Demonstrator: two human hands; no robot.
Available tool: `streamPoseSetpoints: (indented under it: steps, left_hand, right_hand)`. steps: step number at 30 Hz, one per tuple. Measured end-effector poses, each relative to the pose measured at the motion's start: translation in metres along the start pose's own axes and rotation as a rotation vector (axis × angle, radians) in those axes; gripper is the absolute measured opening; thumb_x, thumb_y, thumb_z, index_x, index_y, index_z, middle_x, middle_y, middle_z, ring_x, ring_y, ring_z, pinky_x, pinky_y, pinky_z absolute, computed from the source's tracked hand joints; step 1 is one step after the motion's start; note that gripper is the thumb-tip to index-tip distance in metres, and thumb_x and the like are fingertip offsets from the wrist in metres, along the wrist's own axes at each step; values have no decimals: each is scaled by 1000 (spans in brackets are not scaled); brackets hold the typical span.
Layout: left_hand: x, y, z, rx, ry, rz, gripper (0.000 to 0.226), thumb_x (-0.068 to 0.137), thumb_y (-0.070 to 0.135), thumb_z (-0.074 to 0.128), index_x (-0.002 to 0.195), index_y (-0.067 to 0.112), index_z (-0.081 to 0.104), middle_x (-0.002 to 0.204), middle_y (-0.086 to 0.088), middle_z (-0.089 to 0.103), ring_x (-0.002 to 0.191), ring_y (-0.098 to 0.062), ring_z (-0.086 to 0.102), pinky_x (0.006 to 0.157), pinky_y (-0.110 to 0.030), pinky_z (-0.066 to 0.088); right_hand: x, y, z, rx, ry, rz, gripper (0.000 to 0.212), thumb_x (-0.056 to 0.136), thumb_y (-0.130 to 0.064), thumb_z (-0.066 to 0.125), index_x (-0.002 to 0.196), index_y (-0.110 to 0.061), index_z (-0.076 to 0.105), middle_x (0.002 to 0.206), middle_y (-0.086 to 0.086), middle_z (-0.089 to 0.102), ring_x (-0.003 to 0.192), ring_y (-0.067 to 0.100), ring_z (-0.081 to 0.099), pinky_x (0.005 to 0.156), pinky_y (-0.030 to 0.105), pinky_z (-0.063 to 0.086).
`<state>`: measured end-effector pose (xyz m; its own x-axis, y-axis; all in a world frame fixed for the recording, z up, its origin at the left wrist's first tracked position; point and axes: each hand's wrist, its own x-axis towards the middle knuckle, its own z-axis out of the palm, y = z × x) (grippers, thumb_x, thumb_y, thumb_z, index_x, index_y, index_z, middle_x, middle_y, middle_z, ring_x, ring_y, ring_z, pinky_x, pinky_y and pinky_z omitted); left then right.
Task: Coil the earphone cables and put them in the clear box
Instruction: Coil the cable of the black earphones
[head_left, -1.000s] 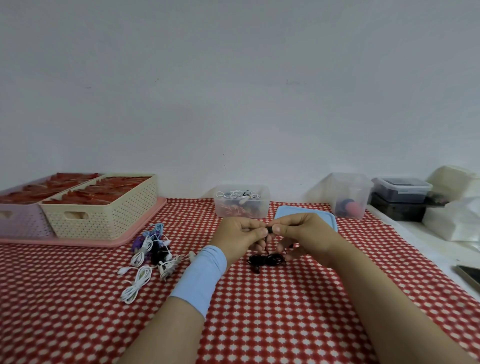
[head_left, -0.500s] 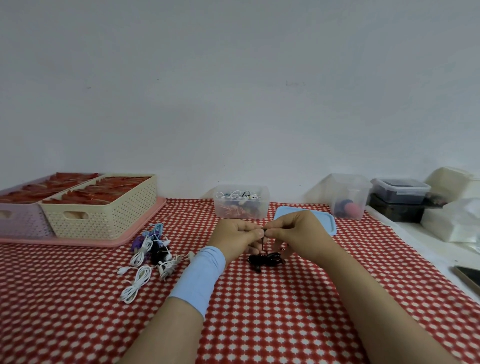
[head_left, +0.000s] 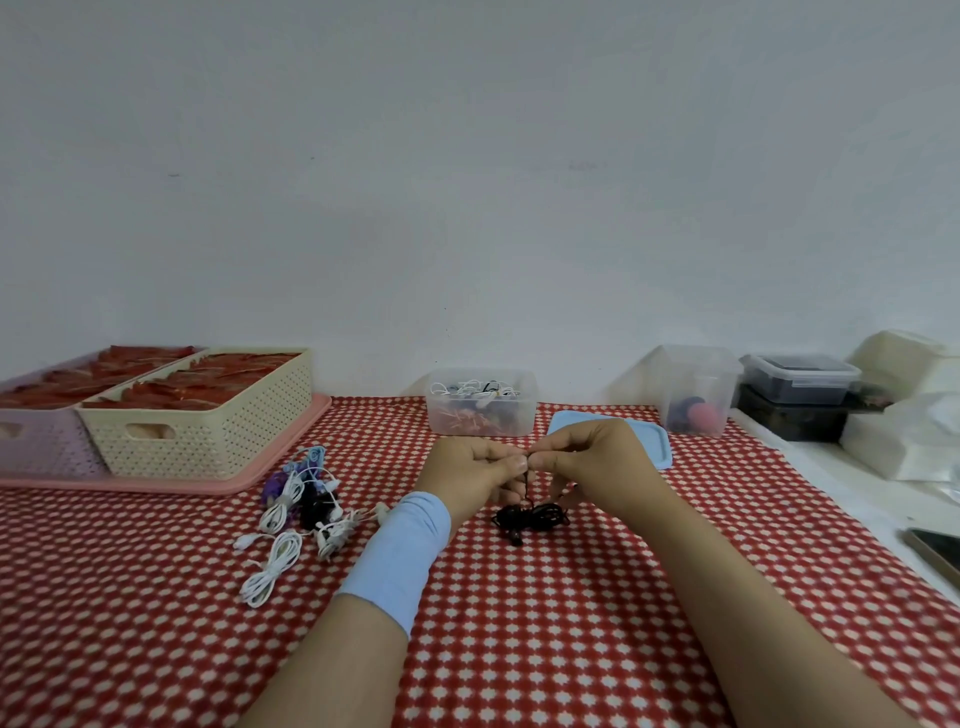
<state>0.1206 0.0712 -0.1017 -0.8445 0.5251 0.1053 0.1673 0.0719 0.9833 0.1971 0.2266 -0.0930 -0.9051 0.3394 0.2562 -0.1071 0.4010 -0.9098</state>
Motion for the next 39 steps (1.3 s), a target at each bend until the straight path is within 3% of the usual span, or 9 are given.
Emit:
streamPoseSetpoints:
  steps: [6, 10, 13, 17, 23, 28, 31, 35, 39]
  left_hand:
    - [0, 3, 4, 193, 67, 200, 16, 88, 2, 68, 85, 15, 74, 65, -2, 72, 59, -14, 69, 64, -26, 60]
    - [1, 3, 11, 231, 138, 293, 11, 89, 5, 69, 93, 11, 76, 66, 0, 72, 58, -12, 69, 64, -24, 59]
    - [-2, 3, 12, 256, 177, 353, 11, 89, 7, 69, 94, 13, 77, 70, 1, 73, 61, -11, 70, 66, -22, 59]
    - [-1, 1, 10, 196, 167, 310, 14, 89, 5, 68, 96, 14, 77, 73, 0, 74, 62, -12, 71, 65, -22, 59]
    - [3, -1, 4, 77, 119, 245, 19, 87, 2, 70, 92, 20, 74, 73, -3, 74, 70, -24, 73, 67, -34, 62]
    - [2, 0, 2, 47, 85, 234, 21, 87, 1, 70, 89, 22, 73, 72, -6, 74, 71, -27, 73, 68, -35, 62]
    - [1, 2, 2, 33, 61, 229, 21, 86, 0, 70, 88, 21, 73, 72, -7, 75, 69, -25, 73, 66, -32, 62]
    - [0, 2, 1, 27, 48, 229, 21, 87, -1, 69, 88, 20, 74, 69, -5, 74, 66, -20, 72, 64, -28, 60]
    - [2, -1, -3, 30, 52, 219, 15, 88, -1, 68, 101, 5, 74, 67, -2, 73, 65, -18, 71, 65, -30, 61]
  right_hand:
    - [-1, -2, 1, 119, -11, 78, 7, 84, -17, 80, 80, -11, 80, 73, 3, 74, 62, 13, 62, 52, 27, 55]
    - [0, -1, 1, 242, -23, 191, 12, 85, -25, 78, 85, -13, 80, 71, -2, 70, 73, 12, 58, 63, 28, 58]
    - [0, -4, 3, 259, -9, 217, 16, 86, -27, 78, 90, -12, 80, 76, -3, 72, 72, 12, 56, 61, 25, 56]
    - [0, -6, 3, 182, 17, 182, 11, 85, -27, 79, 83, -16, 82, 63, -6, 66, 58, 8, 51, 52, 23, 49]
    - [0, -7, -2, 179, -35, 119, 6, 89, -20, 75, 88, -21, 82, 74, -5, 73, 61, 9, 56, 53, 24, 49]
    - [-1, -7, -4, 217, -14, 140, 9, 85, -17, 79, 94, -17, 79, 73, -2, 72, 60, 10, 59, 52, 24, 50]
    - [-2, -6, -4, 234, -30, 159, 4, 85, -20, 79, 88, -17, 80, 71, -3, 72, 58, 10, 57, 51, 23, 48]
    - [-2, -8, -4, 269, -58, 159, 10, 86, -21, 78, 90, -13, 81, 79, -1, 76, 55, 12, 54, 50, 25, 46]
    - [-3, -8, -8, 330, -149, 174, 21, 94, -23, 68, 100, -6, 78, 98, 9, 78, 59, 12, 58, 52, 25, 48]
